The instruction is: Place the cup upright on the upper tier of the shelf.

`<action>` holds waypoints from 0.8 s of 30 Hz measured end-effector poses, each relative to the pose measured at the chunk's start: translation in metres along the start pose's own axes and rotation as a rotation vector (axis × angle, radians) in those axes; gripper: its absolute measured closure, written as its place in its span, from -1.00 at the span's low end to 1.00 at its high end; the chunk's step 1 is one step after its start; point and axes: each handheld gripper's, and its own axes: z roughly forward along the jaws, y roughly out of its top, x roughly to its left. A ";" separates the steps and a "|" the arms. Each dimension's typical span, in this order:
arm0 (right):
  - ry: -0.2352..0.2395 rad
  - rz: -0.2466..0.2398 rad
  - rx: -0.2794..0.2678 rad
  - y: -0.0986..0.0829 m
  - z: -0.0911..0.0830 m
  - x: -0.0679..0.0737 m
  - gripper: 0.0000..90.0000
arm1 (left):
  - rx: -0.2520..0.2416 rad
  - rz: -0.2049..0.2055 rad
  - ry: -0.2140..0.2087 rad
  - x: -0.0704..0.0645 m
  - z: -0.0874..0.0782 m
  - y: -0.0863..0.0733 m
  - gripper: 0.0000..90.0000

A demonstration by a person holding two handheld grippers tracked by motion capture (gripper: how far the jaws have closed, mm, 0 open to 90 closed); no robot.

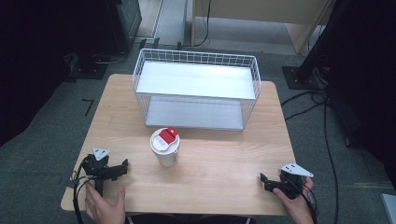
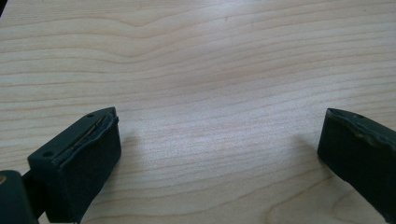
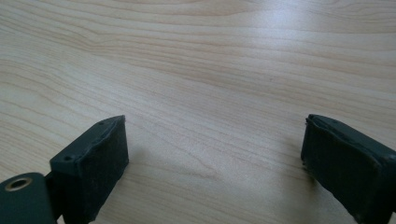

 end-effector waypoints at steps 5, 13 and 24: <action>-0.021 -0.017 0.010 0.001 0.001 0.003 -0.85 | 0.000 0.000 0.000 0.000 0.000 0.000 -1.00; -0.045 0.000 0.000 0.000 -0.003 0.011 -0.85 | 0.000 0.001 0.000 0.000 0.000 0.000 -1.00; 0.008 -0.013 -0.061 0.028 -0.002 0.038 -0.85 | -0.001 -0.001 -0.001 0.000 0.000 0.000 -1.00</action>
